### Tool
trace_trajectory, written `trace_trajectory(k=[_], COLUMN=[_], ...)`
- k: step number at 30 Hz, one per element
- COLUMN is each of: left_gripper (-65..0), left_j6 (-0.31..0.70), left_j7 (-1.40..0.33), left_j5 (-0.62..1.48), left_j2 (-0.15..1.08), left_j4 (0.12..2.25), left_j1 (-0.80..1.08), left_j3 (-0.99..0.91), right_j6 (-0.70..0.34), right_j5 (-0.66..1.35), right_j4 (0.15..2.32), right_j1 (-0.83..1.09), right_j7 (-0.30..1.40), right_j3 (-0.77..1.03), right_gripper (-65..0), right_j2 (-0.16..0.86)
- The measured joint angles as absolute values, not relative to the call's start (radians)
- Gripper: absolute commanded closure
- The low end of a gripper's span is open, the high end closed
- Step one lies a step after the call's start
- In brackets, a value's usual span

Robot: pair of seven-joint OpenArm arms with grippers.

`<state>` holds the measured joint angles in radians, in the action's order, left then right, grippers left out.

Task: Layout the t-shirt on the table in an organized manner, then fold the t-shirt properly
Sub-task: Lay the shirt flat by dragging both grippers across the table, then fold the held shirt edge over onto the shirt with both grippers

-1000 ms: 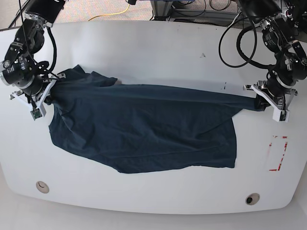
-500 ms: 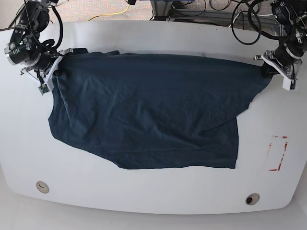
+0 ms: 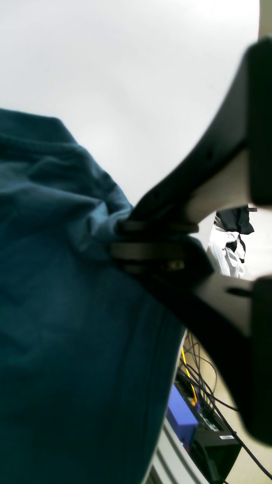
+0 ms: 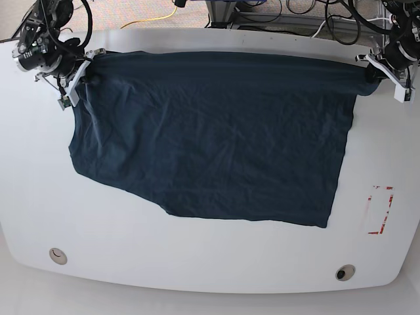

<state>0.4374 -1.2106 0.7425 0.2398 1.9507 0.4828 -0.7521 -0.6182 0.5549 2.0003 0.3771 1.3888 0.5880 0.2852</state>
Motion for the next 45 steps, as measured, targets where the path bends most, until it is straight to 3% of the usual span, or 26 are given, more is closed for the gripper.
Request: trace_trajectory(k=[45], left_gripper=[0.0], left_j6=[0.438], left_j7=[-1.213], left_j5=[0.75], left_j2=[0.277], left_j4=[1.948], left_j1=[0.477], left_j3=[-0.796], right_j6=[-0.618], right_j5=[0.555], right_j4=[2.0], right_j1=[0.386], right_j7=[1.382], right_j3=[0.587], right_gripper=[0.0], right_j2=[0.263])
